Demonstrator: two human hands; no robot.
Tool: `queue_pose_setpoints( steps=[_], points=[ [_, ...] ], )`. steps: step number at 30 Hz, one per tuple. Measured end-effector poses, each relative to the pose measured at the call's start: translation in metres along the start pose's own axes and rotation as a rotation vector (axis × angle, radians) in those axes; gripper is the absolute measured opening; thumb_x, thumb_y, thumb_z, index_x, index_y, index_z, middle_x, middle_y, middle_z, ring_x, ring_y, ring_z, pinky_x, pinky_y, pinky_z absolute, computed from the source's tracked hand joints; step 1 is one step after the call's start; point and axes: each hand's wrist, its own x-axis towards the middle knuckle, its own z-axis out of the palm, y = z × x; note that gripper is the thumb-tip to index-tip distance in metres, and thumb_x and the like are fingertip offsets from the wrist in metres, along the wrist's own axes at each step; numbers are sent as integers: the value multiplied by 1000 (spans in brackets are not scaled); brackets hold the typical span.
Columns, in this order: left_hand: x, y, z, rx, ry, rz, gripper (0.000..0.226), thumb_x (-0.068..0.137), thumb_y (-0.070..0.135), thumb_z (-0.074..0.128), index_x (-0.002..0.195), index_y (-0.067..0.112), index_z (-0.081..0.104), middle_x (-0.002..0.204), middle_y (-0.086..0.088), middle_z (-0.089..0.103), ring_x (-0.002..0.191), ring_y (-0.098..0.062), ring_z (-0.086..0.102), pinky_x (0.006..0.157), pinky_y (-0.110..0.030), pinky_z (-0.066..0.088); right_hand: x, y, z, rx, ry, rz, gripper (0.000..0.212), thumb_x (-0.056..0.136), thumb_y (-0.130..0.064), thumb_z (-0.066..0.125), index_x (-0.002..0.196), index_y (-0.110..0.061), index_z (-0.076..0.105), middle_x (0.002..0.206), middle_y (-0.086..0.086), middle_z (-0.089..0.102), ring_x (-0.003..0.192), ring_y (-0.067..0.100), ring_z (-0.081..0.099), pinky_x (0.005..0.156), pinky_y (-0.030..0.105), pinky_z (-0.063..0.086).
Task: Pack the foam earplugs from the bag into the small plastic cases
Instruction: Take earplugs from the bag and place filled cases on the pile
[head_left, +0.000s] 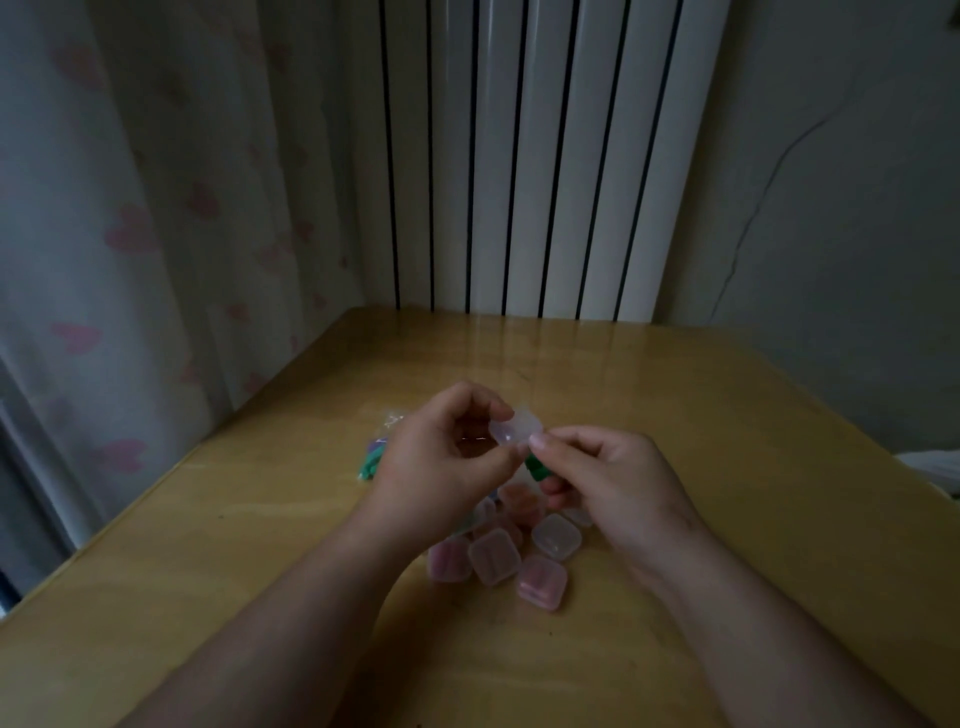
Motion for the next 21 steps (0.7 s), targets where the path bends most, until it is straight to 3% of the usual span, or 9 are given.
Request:
queue_pose_setpoints(
  steps=[3, 6, 9, 12, 15, 17, 19, 21],
  points=[
    [1, 2, -2, 186, -20, 48, 35, 78, 22, 78, 102, 39, 60, 98, 10, 65, 89, -7, 64, 80, -35, 58, 0, 1, 2, -55, 0, -44, 4, 87, -22, 71, 87, -23, 74, 65, -10, 72, 57, 1, 65, 55, 16, 49],
    [1, 1, -8, 291, -112, 59, 45, 79, 24, 77, 112, 49, 60, 103, 13, 57, 88, -4, 59, 77, -26, 55, 0, 2, 3, -107, 6, -91, 12, 86, -19, 72, 81, -30, 72, 66, -10, 72, 57, 3, 65, 56, 17, 50],
    [1, 1, -8, 178, -75, 8, 31, 79, 19, 79, 98, 38, 64, 101, 7, 62, 90, -8, 65, 79, -30, 58, 3, 1, 1, -14, 54, -58, 15, 90, -15, 65, 81, -23, 75, 68, -1, 71, 61, 10, 64, 59, 24, 53],
    [1, 6, -5, -9, -27, -52, 29, 77, 10, 79, 96, 24, 62, 93, 3, 71, 88, -7, 71, 77, -30, 60, 5, 2, -1, 15, 35, 49, 22, 91, -25, 63, 77, -15, 77, 70, 7, 69, 63, 16, 62, 63, 32, 53],
    [-1, 6, -3, 43, -32, -27, 30, 76, 15, 81, 97, 25, 62, 93, 3, 71, 86, -7, 70, 76, -32, 61, 3, 4, 1, 33, -116, 90, 24, 92, -33, 62, 87, -15, 78, 84, 13, 74, 74, 24, 67, 69, 35, 54],
    [-2, 6, -2, 47, -52, -22, 29, 77, 15, 80, 99, 26, 64, 102, 4, 69, 91, -7, 70, 79, -34, 61, 2, 4, 1, 43, -129, 76, 23, 91, -31, 64, 89, -13, 77, 87, 17, 74, 79, 29, 69, 72, 36, 54],
    [-1, 6, -2, 18, -64, -24, 29, 79, 12, 79, 100, 28, 65, 111, 6, 68, 98, -6, 69, 84, -35, 60, 4, 4, 1, 47, -104, 69, 21, 90, -30, 65, 88, -13, 77, 83, 14, 74, 75, 26, 70, 71, 36, 55],
    [-2, 6, -3, 29, -56, -17, 28, 81, 12, 77, 100, 29, 66, 107, 8, 69, 97, -3, 68, 85, -31, 60, 4, 3, 1, 43, -78, 75, 20, 89, -33, 66, 88, -16, 77, 79, 8, 74, 69, 18, 67, 68, 34, 52]
  ],
)
